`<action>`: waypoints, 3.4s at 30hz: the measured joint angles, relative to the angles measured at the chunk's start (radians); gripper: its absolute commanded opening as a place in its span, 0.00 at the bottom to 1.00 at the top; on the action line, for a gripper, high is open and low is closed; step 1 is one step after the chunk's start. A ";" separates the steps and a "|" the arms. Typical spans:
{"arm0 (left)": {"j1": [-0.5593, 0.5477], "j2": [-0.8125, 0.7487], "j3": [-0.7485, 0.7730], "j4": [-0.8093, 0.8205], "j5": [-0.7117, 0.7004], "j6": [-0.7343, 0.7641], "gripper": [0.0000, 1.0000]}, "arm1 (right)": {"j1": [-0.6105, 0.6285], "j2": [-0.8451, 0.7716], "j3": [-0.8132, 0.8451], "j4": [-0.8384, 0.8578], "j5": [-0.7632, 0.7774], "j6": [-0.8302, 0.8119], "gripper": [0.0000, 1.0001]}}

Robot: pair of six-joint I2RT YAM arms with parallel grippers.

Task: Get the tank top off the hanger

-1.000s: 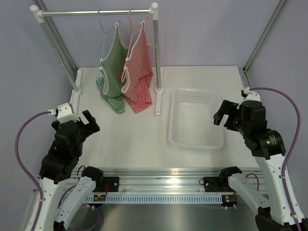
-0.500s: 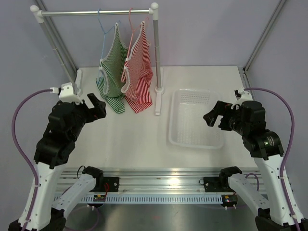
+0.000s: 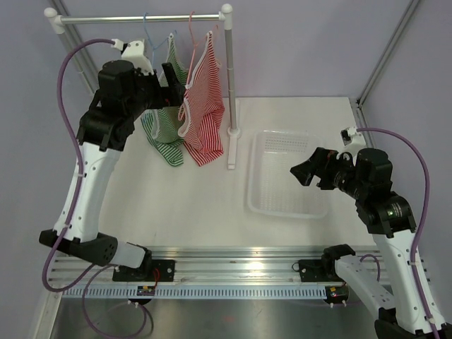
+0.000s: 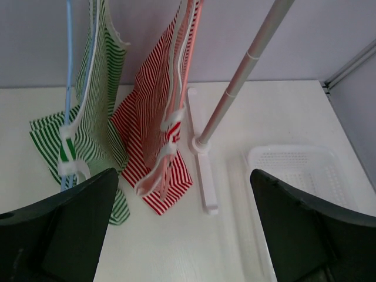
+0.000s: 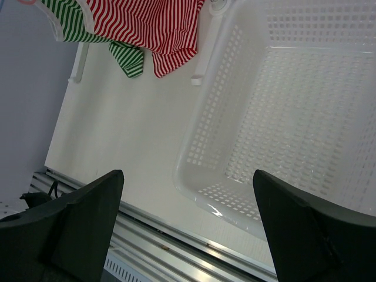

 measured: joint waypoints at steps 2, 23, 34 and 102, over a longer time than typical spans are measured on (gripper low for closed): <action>0.000 0.081 0.071 0.003 0.000 0.036 0.99 | 0.000 -0.010 -0.013 0.012 -0.024 0.008 1.00; 0.000 0.557 0.463 -0.014 0.010 0.210 0.49 | 0.000 -0.038 -0.068 0.029 -0.122 0.031 1.00; 0.000 0.600 0.502 -0.015 0.030 0.217 0.00 | 0.000 -0.038 -0.081 0.037 -0.123 0.034 1.00; -0.216 -0.776 -0.925 0.019 0.281 -0.146 0.00 | 0.496 0.809 0.142 0.746 -0.011 0.088 0.42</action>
